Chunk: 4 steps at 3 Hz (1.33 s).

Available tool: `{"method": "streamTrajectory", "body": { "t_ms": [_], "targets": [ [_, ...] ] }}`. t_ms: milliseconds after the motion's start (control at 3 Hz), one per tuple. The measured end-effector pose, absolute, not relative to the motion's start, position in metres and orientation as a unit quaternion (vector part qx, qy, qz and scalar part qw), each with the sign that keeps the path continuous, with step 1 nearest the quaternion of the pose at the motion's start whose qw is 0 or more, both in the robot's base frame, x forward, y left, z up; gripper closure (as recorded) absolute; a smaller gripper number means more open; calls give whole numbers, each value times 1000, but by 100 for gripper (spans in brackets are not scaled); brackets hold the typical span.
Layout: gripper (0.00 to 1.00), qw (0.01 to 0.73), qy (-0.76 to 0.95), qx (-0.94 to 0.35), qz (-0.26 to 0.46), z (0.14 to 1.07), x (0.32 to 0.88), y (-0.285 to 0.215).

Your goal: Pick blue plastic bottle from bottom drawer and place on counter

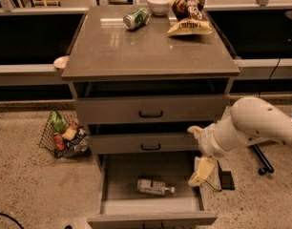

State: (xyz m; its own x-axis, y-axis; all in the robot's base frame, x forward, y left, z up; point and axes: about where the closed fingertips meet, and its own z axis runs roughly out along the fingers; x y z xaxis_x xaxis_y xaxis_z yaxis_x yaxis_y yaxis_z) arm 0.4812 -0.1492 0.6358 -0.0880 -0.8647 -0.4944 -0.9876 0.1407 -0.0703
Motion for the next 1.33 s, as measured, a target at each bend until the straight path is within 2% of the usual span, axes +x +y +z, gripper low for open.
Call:
{"method": "streamTrajectory", "body": {
  "t_ms": [333, 667, 1333],
  "targets": [
    [0, 240, 698, -638, 220, 577, 482, -124],
    [0, 234, 700, -637, 220, 565, 486, -122],
    [0, 212, 696, -656, 201, 467, 523, -114]
  ]
}}
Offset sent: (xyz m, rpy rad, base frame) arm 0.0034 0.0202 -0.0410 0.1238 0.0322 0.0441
